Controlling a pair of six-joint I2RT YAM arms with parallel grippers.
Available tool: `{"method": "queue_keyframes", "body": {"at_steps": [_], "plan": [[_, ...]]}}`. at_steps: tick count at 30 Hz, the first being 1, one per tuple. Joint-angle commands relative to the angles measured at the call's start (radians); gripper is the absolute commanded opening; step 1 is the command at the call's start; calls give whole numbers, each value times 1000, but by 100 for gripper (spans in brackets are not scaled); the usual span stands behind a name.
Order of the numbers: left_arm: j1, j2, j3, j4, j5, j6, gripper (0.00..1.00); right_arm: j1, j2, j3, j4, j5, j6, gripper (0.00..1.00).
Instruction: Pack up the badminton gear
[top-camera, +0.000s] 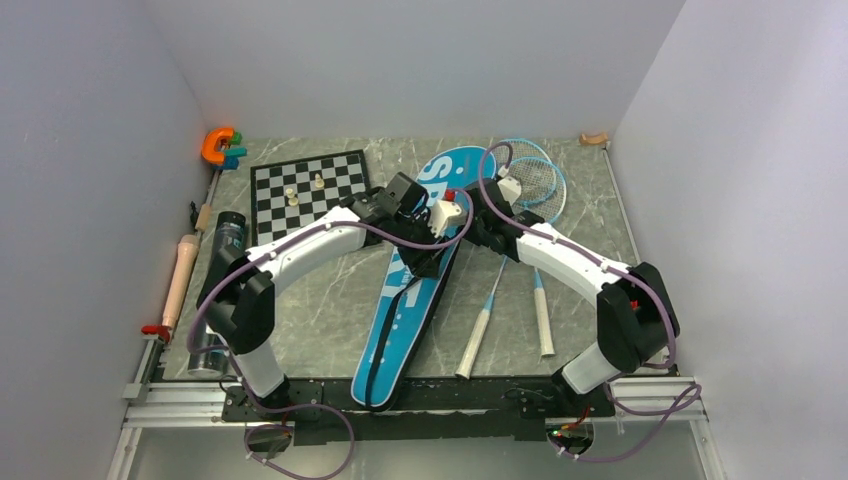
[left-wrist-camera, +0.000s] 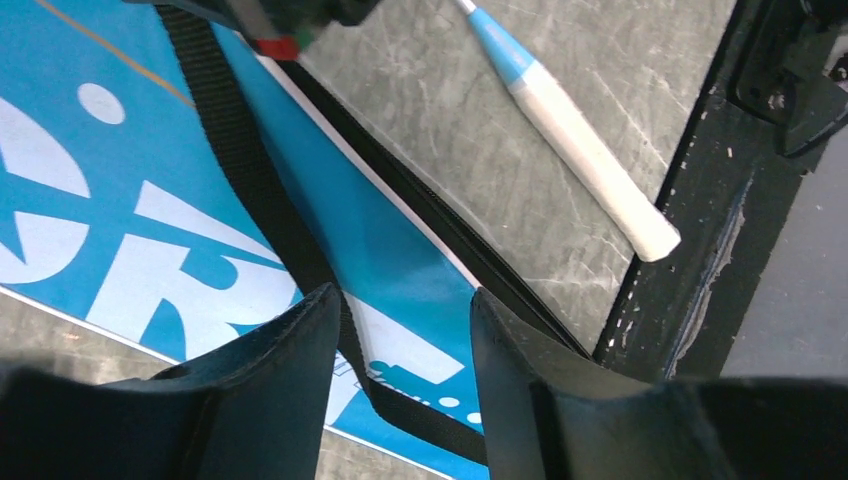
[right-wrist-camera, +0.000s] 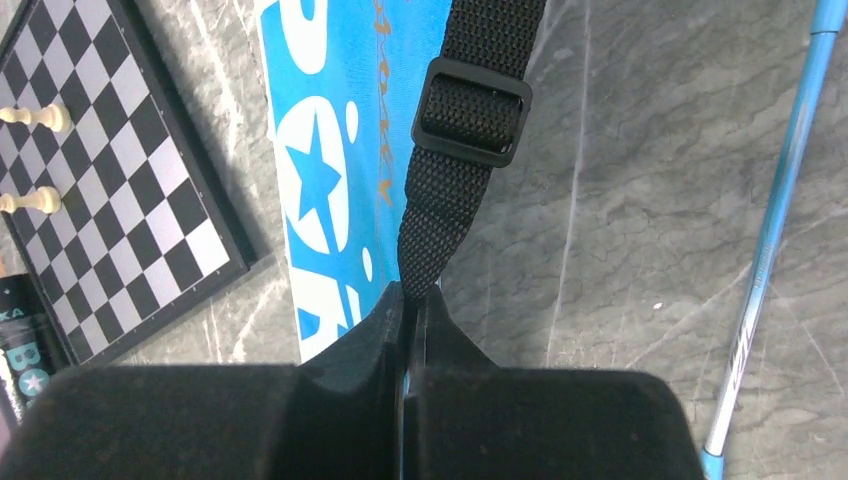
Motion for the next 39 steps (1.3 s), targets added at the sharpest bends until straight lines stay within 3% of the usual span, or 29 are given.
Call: {"method": "queue_keyframes", "body": {"at_steps": [1,3,4,14,20,25,33,39], "plan": [[-38,-89,-27,17,85,0,57,10,-63,57,-22,70,3,0],[-57,-107,-54,33,77,14,75,11,-63,66,-38,79,9,0],[-67,-110,-64,35,60,17,78,12,-64,71,-44,79,10,0],[-91,-87,-104,67,-118,47,73,22,-102,112,-88,86,15,0],[-90,-88,-121,86,-156,59,45,22,-128,108,-84,73,13,0],[-90,-82,-139,97,-179,46,36,23,-131,106,-82,63,13,0],[-86,-47,-104,92,-274,24,1,23,-144,107,-81,41,13,0],[-47,-19,-71,74,-226,-8,0,23,-153,79,-65,-5,15,0]]}}
